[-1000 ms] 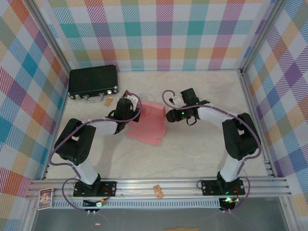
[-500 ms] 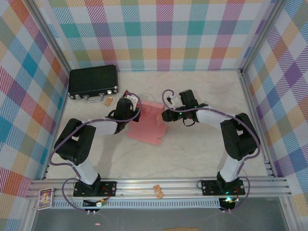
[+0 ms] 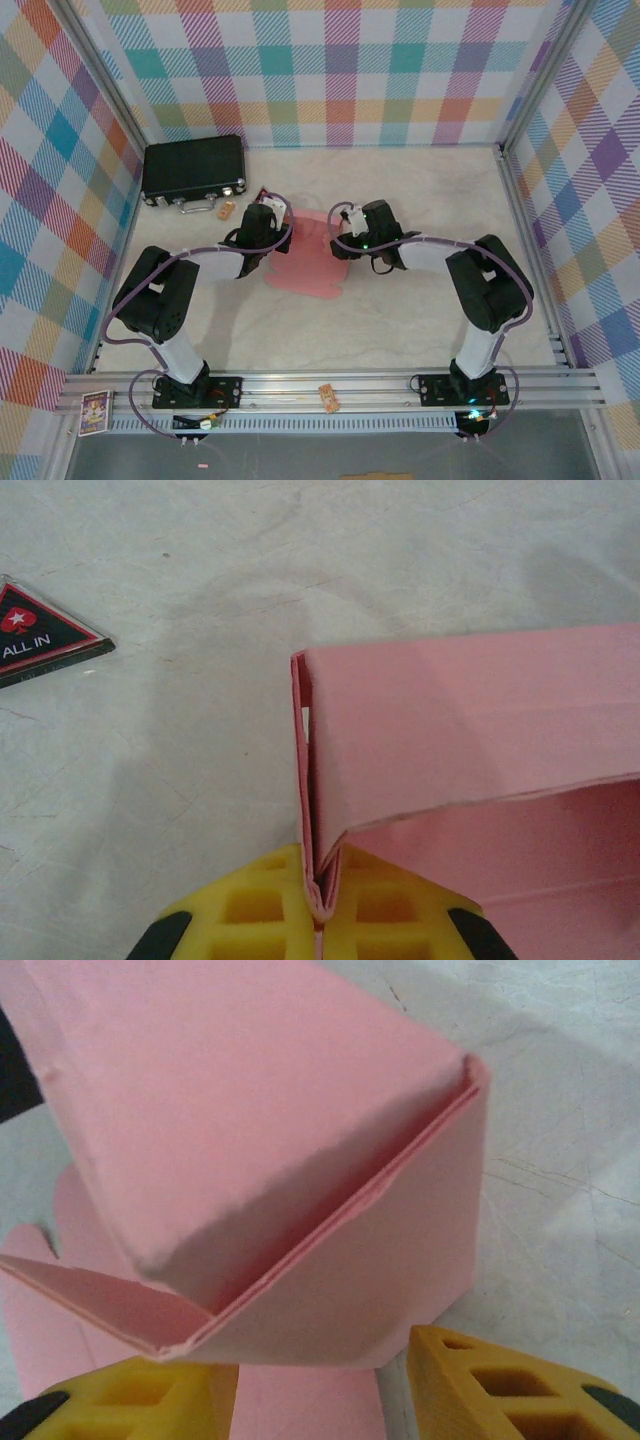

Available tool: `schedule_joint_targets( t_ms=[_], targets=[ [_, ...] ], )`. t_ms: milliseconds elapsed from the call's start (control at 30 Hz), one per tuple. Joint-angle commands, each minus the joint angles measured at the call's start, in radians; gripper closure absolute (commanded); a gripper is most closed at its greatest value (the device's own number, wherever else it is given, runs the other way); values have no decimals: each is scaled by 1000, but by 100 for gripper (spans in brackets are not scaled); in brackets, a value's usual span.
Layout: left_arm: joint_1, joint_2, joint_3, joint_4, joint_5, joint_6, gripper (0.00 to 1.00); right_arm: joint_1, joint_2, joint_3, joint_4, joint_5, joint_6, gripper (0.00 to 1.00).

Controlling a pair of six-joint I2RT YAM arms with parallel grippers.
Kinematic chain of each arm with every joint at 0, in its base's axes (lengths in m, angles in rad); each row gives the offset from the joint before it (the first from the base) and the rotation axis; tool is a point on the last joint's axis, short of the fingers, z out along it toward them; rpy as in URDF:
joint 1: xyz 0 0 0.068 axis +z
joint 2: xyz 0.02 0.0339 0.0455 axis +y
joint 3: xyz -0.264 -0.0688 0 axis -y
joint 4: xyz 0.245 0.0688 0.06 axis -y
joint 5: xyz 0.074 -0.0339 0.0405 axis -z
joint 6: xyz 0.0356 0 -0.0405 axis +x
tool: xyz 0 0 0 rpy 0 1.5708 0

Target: Fold the paper box

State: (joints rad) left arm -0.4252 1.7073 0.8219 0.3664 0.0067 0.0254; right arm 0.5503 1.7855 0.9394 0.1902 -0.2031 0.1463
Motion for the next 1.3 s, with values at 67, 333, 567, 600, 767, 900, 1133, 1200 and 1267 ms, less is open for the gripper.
schedule_joint_targets(
  t_ms=[67,333,567,600,767,900,1133,1200,1267],
  targets=[
    [-15,-39,-20,-40,37,-16,94,16,30,-35,158,117,10,51],
    [-19,-66,-45,-53,77,-12,94,33,64,-54,286,243,10,52],
    [-27,-73,-45,-82,103,10,93,35,93,-41,323,257,9,55],
    [-27,-74,-45,-85,107,10,93,37,96,-42,328,260,10,56],
    [-32,-76,-47,-92,117,13,93,50,109,-41,328,316,12,60],
    [-40,-74,-48,-89,117,4,92,72,119,-45,348,396,7,66],
    [-49,-61,-50,-81,98,-17,88,86,134,-50,372,460,32,68],
    [-49,-57,-53,-78,93,-25,85,86,132,-48,368,473,40,70],
    [-49,-50,-60,-66,89,-33,82,85,132,-44,358,479,48,72]
  ],
)
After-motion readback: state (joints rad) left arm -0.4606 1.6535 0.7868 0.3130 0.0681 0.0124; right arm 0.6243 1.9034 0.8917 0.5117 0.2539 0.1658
